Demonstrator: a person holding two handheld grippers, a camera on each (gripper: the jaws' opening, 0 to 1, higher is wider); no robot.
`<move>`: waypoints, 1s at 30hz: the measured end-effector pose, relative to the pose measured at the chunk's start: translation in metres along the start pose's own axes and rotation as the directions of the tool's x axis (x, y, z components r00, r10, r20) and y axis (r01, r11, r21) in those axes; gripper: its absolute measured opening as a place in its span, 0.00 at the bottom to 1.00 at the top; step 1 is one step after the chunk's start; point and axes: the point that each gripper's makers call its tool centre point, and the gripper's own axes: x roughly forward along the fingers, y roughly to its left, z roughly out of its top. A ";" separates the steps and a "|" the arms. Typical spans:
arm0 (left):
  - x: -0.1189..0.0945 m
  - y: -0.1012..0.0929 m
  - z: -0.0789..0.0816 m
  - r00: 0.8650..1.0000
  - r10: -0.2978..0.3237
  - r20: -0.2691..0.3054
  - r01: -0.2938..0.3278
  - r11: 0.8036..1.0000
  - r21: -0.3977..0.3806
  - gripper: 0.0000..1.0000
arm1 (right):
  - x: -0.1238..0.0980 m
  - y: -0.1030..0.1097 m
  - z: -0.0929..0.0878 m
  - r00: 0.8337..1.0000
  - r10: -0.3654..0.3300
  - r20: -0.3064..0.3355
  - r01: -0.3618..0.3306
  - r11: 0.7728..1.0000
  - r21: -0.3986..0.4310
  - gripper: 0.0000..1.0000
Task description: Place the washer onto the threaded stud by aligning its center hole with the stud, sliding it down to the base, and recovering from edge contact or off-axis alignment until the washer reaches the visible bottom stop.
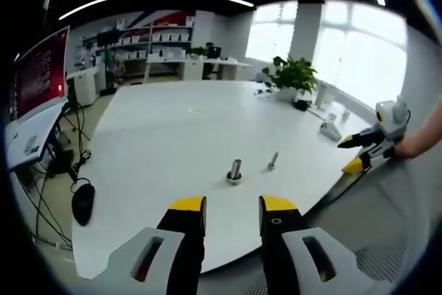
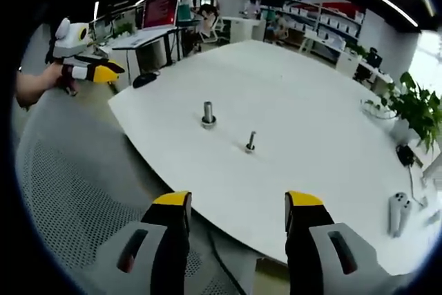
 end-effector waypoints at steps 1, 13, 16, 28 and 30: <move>0.000 0.000 0.000 1.000 -0.001 -0.001 0.001 1.000 0.001 0.28 | 0.000 0.000 0.000 1.000 0.001 0.000 -0.001 1.000 -0.002 0.57; -0.002 0.001 0.003 1.000 -0.007 0.025 0.008 0.999 -0.041 0.27 | -0.003 -0.007 0.005 0.999 -0.018 0.041 0.017 1.000 0.025 0.58; 0.002 -0.005 -0.006 0.999 -0.039 -0.022 0.038 0.998 -0.042 0.27 | -0.007 -0.011 0.013 0.996 -0.030 0.089 0.025 0.998 0.055 0.58; 0.001 0.000 -0.007 0.999 -0.004 -0.033 0.003 1.000 -0.029 0.30 | -0.013 -0.020 0.024 0.984 -0.070 0.165 0.051 0.992 0.114 0.59; 0.001 0.002 -0.008 0.999 0.002 -0.033 -0.003 0.999 -0.041 0.30 | -0.013 -0.019 0.023 0.984 -0.063 0.164 0.045 0.993 0.109 0.59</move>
